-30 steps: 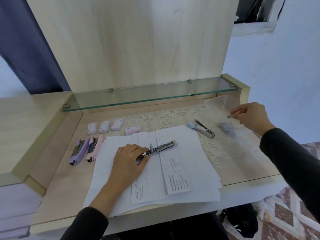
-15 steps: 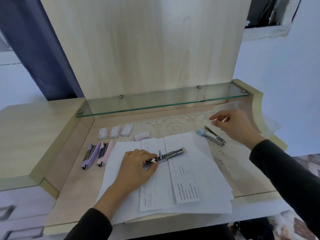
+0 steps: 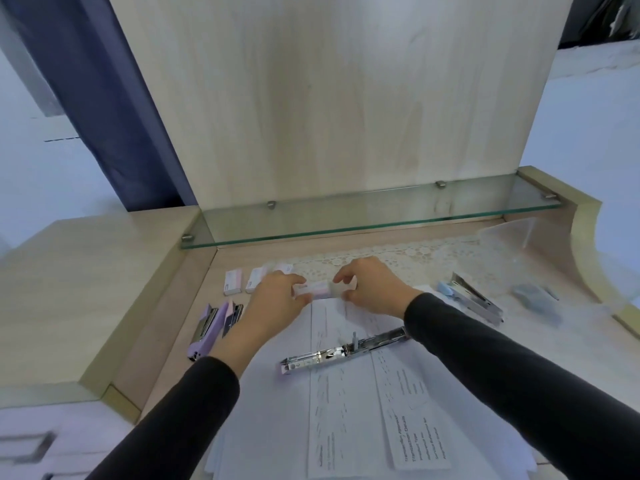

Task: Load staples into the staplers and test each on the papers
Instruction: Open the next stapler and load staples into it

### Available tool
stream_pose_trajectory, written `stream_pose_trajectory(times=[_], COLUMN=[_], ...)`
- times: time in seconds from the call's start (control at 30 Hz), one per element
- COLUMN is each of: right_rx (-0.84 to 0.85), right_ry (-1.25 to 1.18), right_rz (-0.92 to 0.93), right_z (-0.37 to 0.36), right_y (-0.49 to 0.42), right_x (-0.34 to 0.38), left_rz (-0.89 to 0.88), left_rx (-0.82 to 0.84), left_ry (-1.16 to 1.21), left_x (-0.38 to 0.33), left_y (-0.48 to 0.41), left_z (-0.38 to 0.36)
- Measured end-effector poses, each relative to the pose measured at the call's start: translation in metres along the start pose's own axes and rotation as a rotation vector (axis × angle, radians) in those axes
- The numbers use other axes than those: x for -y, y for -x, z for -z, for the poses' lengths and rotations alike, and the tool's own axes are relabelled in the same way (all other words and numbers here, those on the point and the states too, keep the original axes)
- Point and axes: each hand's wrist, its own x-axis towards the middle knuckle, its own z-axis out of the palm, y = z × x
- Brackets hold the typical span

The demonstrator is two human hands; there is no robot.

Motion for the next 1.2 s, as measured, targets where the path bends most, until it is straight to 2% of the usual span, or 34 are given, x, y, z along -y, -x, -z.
stream_pose_trajectory(times=[0.1,0.37,0.93,1.1,1.2], right_rx=[0.032,0.008,-0.087,-0.088,-0.146], right_ry=[0.016,0.029,-0.022,0.001,0.043], right_rz=[0.004,0.011,0.085,0.062,-0.004], right_z=[-0.01,-0.022,-0.016,-0.018,-0.022], right_y=[-0.016,-0.033,-0.023,-0.021,-0.023], right_x=[0.002,-0.003,-0.016,-0.015,-0.013], left_rz=[0.042,0.12,0.068,0.081,0.075], left_rx=[0.036,-0.045,-0.11,-0.1,-0.103], left_ry=[0.034,0.152,0.169,0.147,0.128], left_x=[-0.003,-0.007,0.01,0.009,0.008], left_y=[-0.006,-0.012,-0.004,-0.005,-0.005], left_z=[-0.006,-0.018,-0.014,-0.013,-0.013])
